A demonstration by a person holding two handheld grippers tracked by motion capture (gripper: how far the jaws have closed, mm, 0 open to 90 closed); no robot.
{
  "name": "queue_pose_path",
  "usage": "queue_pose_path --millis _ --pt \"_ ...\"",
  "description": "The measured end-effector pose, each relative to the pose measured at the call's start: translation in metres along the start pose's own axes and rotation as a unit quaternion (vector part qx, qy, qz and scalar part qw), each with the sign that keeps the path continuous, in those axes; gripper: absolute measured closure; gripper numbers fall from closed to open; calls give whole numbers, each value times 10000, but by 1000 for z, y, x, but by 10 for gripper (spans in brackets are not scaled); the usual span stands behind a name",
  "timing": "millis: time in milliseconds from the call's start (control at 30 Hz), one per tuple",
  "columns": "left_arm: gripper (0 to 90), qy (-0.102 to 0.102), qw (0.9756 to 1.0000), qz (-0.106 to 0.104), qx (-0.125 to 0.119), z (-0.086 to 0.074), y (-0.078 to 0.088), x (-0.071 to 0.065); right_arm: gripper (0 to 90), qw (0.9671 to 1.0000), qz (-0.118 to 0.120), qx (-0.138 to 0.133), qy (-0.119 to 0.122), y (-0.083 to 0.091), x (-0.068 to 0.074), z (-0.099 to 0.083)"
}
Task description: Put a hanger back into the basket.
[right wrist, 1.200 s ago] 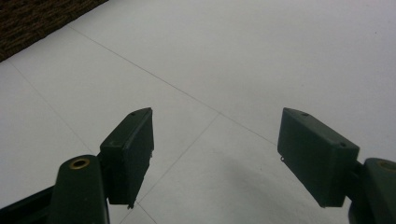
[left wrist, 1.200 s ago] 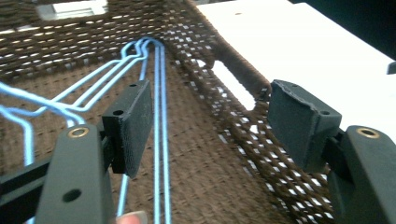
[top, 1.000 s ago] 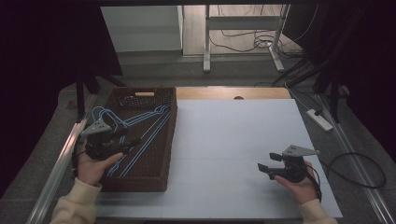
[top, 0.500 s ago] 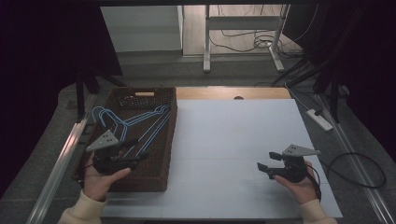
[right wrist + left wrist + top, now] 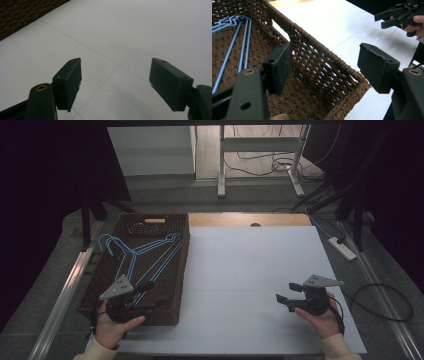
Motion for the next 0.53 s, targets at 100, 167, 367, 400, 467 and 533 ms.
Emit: queue_pose_path --millis 100,167,367,400,467,533 --pt "274 -1 10000 7 -23 0 0 1 264 10000 -3 -6 -4 0 0 0" --pt "274 -13 10000 13 -37 0 0 1 264 10000 -6 -9 -9 0 -1 0" --pt "276 -49 9999 76 -104 0 -1 1 264 10000 -22 -48 -4 2 -1 0" --pt "277 -55 9999 85 -104 0 -1 1 264 10000 -23 -58 -15 3 -1 1" --pt "277 -58 9999 82 -116 0 -1 1 264 10000 -33 -82 -15 4 -1 1" --pt "278 -53 9999 73 -119 -1 -2 1 264 9999 -34 -95 -12 4 -1 2"
Point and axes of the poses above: each handheld gripper's, and its own axes: y roughly backward along the jaws, z roughly out of its top, x roughly to its left, the point moved 2 cm from there along -y, roughly forward along the jaws, and after that the axes turned 12 degrees about y, right-handed, at the moved point
